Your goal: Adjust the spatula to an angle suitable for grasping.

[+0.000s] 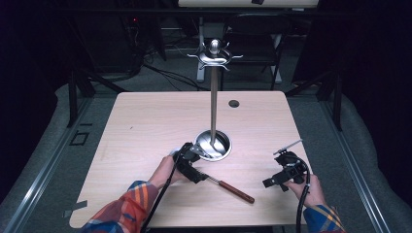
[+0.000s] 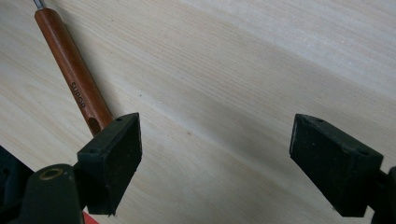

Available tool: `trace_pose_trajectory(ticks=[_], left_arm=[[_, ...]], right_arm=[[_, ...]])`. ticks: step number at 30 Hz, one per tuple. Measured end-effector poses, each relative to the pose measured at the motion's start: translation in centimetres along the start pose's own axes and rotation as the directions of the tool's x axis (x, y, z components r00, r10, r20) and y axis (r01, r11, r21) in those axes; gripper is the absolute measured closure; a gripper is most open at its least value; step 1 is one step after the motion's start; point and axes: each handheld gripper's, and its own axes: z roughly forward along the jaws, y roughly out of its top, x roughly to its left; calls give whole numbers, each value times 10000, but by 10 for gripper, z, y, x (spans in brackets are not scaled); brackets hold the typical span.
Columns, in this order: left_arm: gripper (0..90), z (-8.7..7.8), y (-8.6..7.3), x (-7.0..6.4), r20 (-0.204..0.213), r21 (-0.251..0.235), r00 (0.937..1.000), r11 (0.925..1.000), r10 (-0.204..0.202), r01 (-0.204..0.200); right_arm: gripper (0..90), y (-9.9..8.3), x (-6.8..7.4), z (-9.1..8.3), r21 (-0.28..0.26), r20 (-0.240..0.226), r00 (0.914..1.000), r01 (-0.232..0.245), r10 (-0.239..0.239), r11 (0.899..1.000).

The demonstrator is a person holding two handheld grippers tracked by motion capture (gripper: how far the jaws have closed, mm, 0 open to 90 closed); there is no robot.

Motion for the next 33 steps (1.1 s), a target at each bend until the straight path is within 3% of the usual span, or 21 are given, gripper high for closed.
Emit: trace_pose_trajectory(ticks=[3,4,5,6,7,11,12,17,18,19,23,32,33], left_arm=[[256,7,0,1,107,100,9999,9999,8,-9],[285,7,-1,1,195,83,9998,10000,8,-10],[333,7,-1,1,244,103,9997,9999,35,-37],[362,7,-1,1,213,162,9997,9998,103,-106],[387,7,-2,0,223,193,9996,9997,173,-177],[511,8,-5,1,511,462,9979,9981,392,-416],[528,9,-6,0,460,568,9978,9972,467,-493],[600,7,-7,1,510,533,9968,9965,615,-642],[612,6,-7,0,529,602,9958,9952,741,-773],[621,6,-6,-1,532,652,9953,9943,811,-845],[653,2,-8,-2,572,761,9935,9918,985,-1027],[715,-4,-10,-9,599,1173,9881,9820,1416,-1479],[721,-5,-11,-10,576,1188,9877,9813,1452,-1512]], right_arm=[[166,1,-2,-1,258,-43,10000,55,-54,9997],[166,0,-1,1,1,-45,9999,-160,160,9999],[166,0,-2,0,130,-53,10000,-58,59,9999],[166,3,-5,-4,783,29,9986,516,-520,9956],[166,-1,-1,1,-7,-18,9998,-182,182,9998],[165,1,-2,-1,376,0,9999,152,-152,9992],[165,-1,0,1,58,-2,9999,-103,103,9999],[164,1,-2,-1,444,52,9999,129,-132,9989],[164,-1,-1,2,124,70,9999,-132,131,9998],[164,0,-2,1,361,67,10000,48,-50,9993],[164,0,-2,1,463,201,9997,124,-133,9988],[164,0,-1,1,415,29,9999,169,-170,9990],[164,-1,1,2,223,158,9999,50,-54,9997]])
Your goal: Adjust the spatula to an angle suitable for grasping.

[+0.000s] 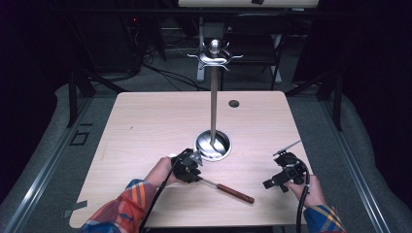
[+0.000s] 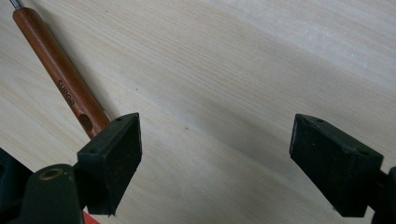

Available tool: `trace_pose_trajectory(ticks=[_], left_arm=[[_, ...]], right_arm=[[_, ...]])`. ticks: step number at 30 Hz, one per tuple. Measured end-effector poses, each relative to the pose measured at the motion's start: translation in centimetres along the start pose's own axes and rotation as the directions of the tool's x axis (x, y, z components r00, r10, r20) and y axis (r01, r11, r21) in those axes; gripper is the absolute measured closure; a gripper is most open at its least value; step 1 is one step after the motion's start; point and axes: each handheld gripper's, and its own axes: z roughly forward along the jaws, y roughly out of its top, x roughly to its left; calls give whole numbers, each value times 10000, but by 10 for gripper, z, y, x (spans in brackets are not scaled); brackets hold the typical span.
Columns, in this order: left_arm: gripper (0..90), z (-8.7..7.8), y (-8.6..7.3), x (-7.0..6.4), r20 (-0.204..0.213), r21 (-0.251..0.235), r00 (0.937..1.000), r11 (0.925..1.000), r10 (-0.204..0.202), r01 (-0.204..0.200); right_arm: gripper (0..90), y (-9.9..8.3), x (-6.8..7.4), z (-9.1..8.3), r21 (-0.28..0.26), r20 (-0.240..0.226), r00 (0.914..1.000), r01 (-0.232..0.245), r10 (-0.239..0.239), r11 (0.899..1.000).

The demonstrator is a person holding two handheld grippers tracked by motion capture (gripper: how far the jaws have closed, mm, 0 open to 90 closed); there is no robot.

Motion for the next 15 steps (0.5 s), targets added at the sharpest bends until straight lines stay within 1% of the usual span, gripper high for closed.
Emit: trace_pose_trajectory(ticks=[2,3,4,5,6,8,9,12,13,14,15], left_arm=[[747,-2,-1,-2,-127,7,9998,9999,144,-144],[757,-3,-1,-3,-111,46,9998,9999,153,-153],[760,-3,-1,-4,-111,52,9998,9999,134,-133],[763,-3,-2,-5,-113,68,9999,9999,120,-119],[764,-4,-2,-5,-67,125,9998,9998,169,-168],[763,-4,-3,-6,-11,260,9997,9994,248,-247],[760,-5,-3,-7,11,278,9997,9993,256,-256],[759,-5,-4,-8,-36,322,9996,9991,279,-277],[759,-5,-4,-8,-20,260,9998,9995,180,-179],[755,-4,-4,-8,2,249,9999,9996,144,-144],[751,-4,-4,-8,34,236,9999,9996,160,-161]], right_arm=[[164,0,1,0,-37,-6,10000,1,-1,10000],[164,1,1,0,63,-134,9999,76,-76,10000],[164,1,0,-1,202,-94,9997,222,-221,9995],[164,0,2,1,-17,-101,9999,49,-49,10000],[164,0,1,1,64,14,9998,193,-193,9998],[164,2,1,0,313,-25,9993,367,-367,9988],[164,1,2,0,214,-53,9995,305,-303,9993],[165,1,2,1,236,-41,9995,330,-329,9992],[165,0,3,2,51,-36,9998,188,-188,9998],[165,0,3,2,-8,-46,9998,188,-188,9998],[165,1,3,1,110,18,9995,318,-318,9994]])
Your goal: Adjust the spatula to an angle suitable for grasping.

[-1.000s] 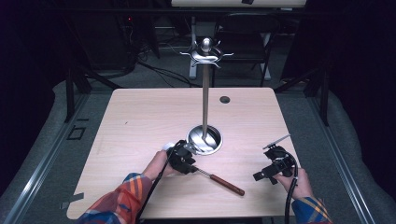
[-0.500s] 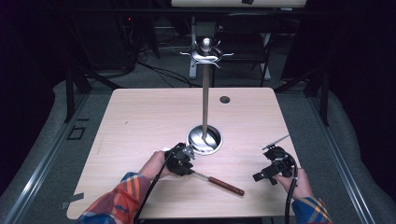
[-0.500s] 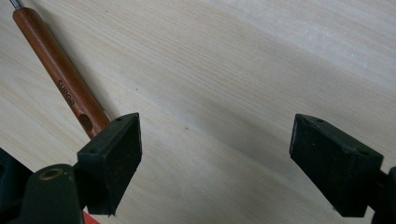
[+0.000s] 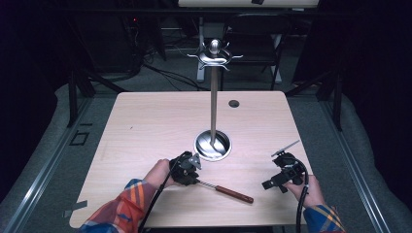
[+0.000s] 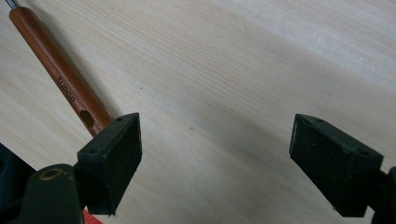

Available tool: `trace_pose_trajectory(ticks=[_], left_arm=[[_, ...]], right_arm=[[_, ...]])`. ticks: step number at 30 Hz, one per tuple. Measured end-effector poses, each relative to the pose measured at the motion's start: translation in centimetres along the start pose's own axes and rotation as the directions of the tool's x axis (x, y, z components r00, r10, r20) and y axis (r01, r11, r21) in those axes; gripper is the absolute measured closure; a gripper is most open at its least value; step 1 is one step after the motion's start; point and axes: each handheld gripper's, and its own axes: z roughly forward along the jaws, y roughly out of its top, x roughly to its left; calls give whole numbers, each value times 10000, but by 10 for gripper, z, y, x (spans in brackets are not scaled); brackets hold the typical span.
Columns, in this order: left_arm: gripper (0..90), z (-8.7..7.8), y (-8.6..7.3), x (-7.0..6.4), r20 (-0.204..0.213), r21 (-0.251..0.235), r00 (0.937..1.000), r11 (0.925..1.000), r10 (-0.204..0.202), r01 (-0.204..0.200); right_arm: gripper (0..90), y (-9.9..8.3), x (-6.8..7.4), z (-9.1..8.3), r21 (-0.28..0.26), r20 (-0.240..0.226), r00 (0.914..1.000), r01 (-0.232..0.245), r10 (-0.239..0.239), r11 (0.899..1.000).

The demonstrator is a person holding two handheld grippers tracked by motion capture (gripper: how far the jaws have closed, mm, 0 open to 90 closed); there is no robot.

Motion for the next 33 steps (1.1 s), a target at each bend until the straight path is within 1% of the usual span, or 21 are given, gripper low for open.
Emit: trace_pose_trajectory(ticks=[1,4,5,9,10,11,12,14,16,17,18,19,22,23,25,26,27,29,31,32,33], left_arm=[[749,0,0,0,-13,11,10000,10000,25,-25],[747,0,0,0,8,26,10000,10000,20,-20],[747,0,0,0,52,28,10000,10000,-34,34],[728,1,-1,2,248,93,9995,9998,-173,170],[728,0,-1,3,265,106,9995,9998,-186,184],[728,0,-1,3,278,130,9994,9998,-182,178],[729,0,-1,3,296,196,9994,9997,-158,152],[733,-1,-2,3,353,181,9991,9996,-227,221],[735,-1,-3,4,409,247,9988,9993,-272,263],[734,-2,-3,5,407,279,9988,9993,-256,245],[735,-2,-3,5,411,260,9986,9991,-337,327],[735,-2,-4,5,412,274,9986,9991,-336,325],[737,-3,-5,5,475,325,9981,9987,-401,386],[738,-3,-5,5,481,325,9980,9987,-415,400],[744,-4,-5,4,349,386,9989,9988,-313,300],[752,-5,-6,3,222,412,9995,9989,-237,227],[757,-6,-7,2,189,428,9996,9989,-213,205],[762,-7,-10,3,261,431,9992,9987,-294,283],[764,-9,-14,5,264,400,9983,9979,-521,510],[766,-10,-15,6,260,400,9978,9974,-608,598],[767,-10,-15,6,260,400,9978,9974,-608,598]], right_arm=[[165,1,0,-1,86,-92,9999,107,-106,9999],[165,1,0,-1,150,-89,9998,158,-156,9998],[165,1,0,0,89,-160,9998,103,-101,9999],[165,1,1,0,100,-55,9999,107,-107,9999],[165,0,1,1,-40,-31,10000,27,-27,10000],[165,1,1,0,118,-1,9999,154,-154,9998],[165,0,2,1,-61,48,10000,20,-20,10000],[165,0,2,1,-80,27,10000,3,-3,10000],[165,1,0,-1,225,58,9996,270,-272,9994],[165,1,1,-1,128,-40,9998,186,-186,9997],[166,0,1,0,74,-53,9999,128,-128,9999],[166,0,1,0,72,13,9999,148,-148,9999],[167,1,1,-1,130,3,9997,247,-247,9996],[167,-1,3,2,-233,-37,10000,-52,51,9997],[167,1,1,-2,376,44,9991,422,-424,9984],[167,1,1,-2,405,95,9990,435,-439,9982],[167,0,2,-1,210,72,9995,294,-295,9993],[167,0,1,-1,212,62,9995,297,-298,9993],[167,0,1,-1,248,49,9995,309,-310,9992],[167,-2,4,3,-303,-67,9999,-119,117,9995],[167,-1,3,2,-104,-1,10000,46,-46,9999]])
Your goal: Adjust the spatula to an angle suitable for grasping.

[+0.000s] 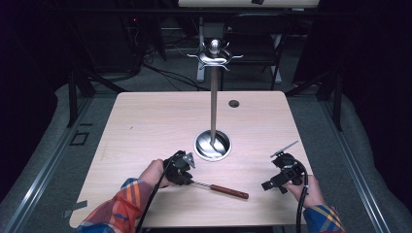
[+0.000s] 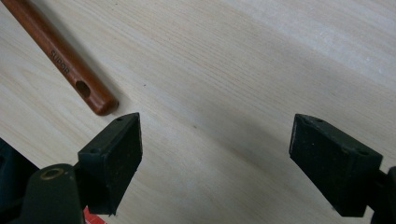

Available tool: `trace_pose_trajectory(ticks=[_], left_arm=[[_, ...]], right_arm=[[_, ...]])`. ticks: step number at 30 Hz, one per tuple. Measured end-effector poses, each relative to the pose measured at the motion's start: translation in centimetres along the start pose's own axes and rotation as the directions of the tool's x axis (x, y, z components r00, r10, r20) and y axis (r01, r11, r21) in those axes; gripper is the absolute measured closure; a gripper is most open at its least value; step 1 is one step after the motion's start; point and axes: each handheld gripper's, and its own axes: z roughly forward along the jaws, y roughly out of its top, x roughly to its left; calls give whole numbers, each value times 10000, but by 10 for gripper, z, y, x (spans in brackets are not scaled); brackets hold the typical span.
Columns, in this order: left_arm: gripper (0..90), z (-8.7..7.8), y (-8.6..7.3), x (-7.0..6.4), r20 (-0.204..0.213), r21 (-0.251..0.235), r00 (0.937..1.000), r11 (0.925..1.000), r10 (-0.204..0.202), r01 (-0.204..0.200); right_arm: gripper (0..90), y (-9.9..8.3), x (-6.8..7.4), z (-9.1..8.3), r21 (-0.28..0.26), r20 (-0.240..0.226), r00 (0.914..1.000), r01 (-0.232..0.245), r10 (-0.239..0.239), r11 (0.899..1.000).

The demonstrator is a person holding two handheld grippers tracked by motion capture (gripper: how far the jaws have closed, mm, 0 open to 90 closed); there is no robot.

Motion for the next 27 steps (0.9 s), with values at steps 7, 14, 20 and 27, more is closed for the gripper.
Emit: trace_pose_trajectory(ticks=[7,14,20,27], left_arm=[[778,-3,-6,4,124,-36,9966,9966,-820,820],[785,-7,-12,7,65,-1,9871,9871,-1601,1601],[900,-14,-19,10,-718,4,9663,9688,-2473,2479],[791,-9,-15,6,-1134,234,9739,9794,-1967,2005]], right_arm=[[167,1,-1,-2,281,-44,9999,168,-167,9995],[168,1,-1,-2,360,42,9996,263,-264,9990],[168,2,-1,-2,512,28,9993,365,-367,9980],[168,1,2,0,222,138,9998,112,-115,9997]])
